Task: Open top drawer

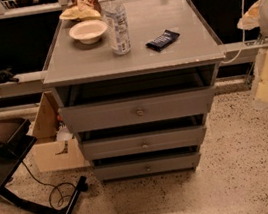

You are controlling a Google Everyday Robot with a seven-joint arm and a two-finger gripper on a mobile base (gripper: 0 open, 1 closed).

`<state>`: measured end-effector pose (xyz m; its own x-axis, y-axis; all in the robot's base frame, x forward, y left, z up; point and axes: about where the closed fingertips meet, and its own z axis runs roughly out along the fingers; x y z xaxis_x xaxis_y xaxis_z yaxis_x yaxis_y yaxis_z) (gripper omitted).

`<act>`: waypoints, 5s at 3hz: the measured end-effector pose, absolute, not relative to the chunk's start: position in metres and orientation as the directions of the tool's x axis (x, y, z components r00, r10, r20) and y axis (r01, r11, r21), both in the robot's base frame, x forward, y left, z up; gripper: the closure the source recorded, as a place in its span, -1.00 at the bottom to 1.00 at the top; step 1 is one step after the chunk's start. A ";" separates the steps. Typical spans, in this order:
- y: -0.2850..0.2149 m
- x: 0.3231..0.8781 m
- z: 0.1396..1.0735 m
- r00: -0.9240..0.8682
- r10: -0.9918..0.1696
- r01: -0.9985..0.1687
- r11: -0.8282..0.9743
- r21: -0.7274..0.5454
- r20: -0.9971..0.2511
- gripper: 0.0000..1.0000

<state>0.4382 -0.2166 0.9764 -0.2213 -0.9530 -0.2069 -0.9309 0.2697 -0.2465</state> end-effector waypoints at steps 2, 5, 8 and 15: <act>-0.200 0.452 0.960 -0.161 -0.974 -0.939 0.201 -0.279 -0.162 -1.00; -0.162 0.551 0.822 0.047 -0.995 -0.955 -0.019 -0.296 -0.085 -1.00; -0.161 0.602 0.723 0.055 -0.991 -0.938 -0.009 -0.346 -0.123 -1.00; -0.151 0.656 0.641 -0.067 -0.992 -0.971 0.090 -0.222 -0.111 0.75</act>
Offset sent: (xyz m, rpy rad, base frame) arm 0.0372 0.0416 -0.0528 -0.1320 -0.0287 0.1566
